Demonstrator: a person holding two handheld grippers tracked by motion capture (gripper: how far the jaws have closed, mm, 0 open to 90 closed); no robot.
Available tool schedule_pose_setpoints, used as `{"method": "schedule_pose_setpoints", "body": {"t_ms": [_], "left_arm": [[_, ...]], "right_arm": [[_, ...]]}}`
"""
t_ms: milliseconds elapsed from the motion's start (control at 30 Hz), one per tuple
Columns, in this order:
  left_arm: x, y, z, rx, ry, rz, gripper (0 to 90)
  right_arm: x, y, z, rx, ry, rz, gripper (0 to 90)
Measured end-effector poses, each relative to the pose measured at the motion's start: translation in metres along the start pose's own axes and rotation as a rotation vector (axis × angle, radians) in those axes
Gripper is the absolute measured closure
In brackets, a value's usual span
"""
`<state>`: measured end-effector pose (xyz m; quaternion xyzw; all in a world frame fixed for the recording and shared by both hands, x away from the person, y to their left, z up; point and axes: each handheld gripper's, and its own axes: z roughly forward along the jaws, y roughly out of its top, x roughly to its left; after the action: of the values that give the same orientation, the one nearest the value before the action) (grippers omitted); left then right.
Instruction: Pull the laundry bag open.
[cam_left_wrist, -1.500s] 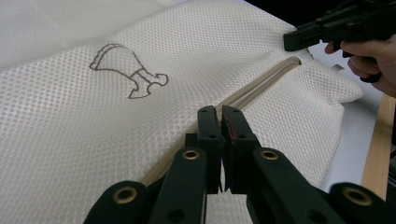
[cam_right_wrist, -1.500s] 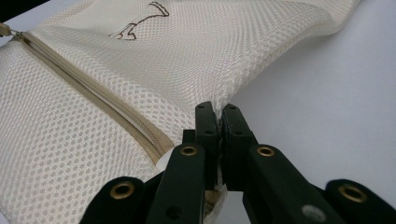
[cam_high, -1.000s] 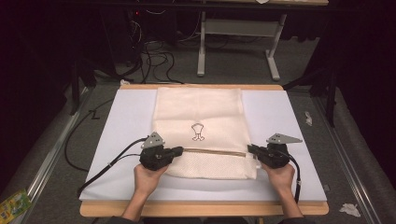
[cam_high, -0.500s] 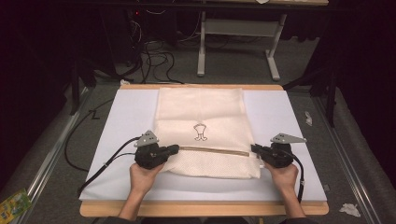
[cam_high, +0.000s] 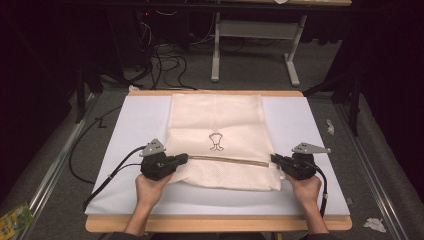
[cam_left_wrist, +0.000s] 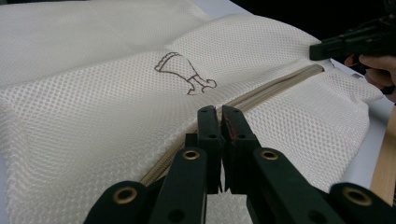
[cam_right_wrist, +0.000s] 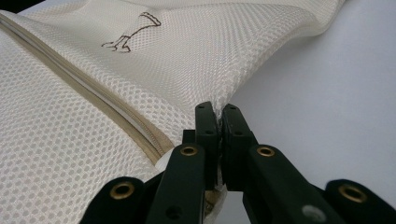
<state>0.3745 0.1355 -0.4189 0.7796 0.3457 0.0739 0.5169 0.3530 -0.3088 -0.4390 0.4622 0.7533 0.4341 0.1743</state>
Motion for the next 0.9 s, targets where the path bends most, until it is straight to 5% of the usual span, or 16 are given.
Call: {"method": "schedule_pose_setpoints", "body": {"t_ms": [900], "left_arm": [[0.0059,-0.0013,-0.0058,-0.012,0.027,-0.005,87.2]], "right_arm": [[-0.0041,0.0002,-0.0043,-0.008,-0.013,0.010,88.3]]}}
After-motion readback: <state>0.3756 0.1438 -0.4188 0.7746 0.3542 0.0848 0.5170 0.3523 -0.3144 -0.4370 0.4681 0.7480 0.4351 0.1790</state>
